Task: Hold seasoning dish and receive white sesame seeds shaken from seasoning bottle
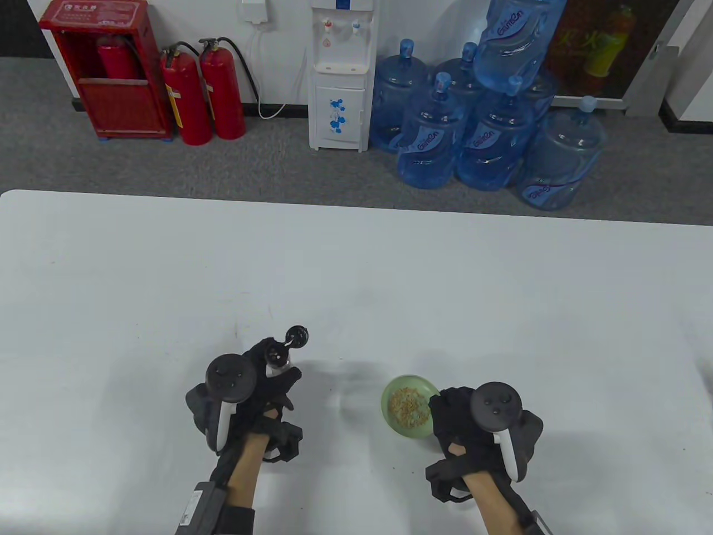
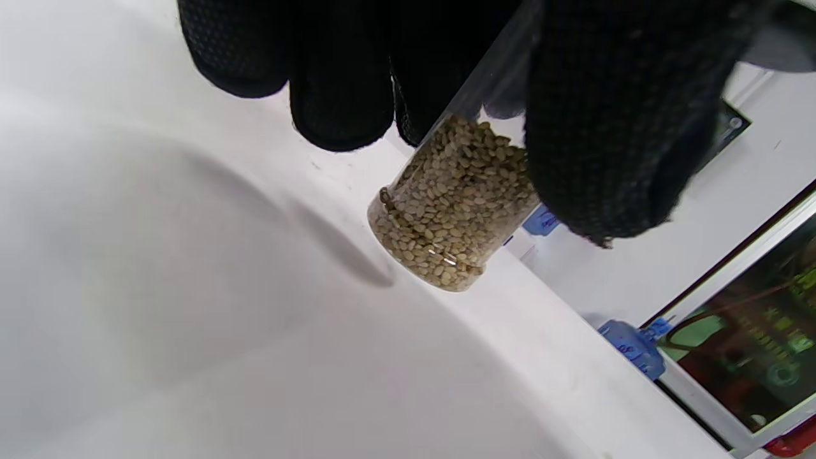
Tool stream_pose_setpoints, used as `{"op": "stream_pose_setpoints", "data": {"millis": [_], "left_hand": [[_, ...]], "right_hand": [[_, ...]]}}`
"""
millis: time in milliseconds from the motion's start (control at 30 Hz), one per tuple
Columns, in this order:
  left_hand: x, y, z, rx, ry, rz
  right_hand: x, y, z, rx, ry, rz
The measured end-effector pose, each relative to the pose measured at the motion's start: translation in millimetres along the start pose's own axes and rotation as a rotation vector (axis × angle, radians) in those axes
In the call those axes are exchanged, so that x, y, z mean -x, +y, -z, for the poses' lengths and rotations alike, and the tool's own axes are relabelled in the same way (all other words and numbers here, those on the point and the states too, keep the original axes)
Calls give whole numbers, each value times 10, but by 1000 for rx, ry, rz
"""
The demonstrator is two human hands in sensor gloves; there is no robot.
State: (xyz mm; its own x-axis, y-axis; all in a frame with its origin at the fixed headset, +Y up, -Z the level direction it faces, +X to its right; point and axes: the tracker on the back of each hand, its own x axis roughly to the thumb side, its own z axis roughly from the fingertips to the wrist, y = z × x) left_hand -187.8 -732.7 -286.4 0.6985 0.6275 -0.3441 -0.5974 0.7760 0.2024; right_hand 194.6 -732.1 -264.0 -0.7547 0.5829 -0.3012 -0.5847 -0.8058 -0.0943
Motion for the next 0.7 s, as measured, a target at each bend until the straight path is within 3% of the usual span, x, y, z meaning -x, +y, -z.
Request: {"op": "stream_pose_setpoints", "data": {"millis": [333, 467, 600, 700], "left_hand": [[-33, -147, 37, 101, 2, 28], [20, -82, -97, 107, -40, -63], [110, 74, -271, 175, -45, -42], [173, 191, -400, 87, -76, -49]], "right_hand": [[19, -33, 14, 18, 10, 2], [42, -53, 22, 23, 16, 17], [105, -72, 66, 39, 47, 18], [148, -88, 88, 53, 65, 23]]}}
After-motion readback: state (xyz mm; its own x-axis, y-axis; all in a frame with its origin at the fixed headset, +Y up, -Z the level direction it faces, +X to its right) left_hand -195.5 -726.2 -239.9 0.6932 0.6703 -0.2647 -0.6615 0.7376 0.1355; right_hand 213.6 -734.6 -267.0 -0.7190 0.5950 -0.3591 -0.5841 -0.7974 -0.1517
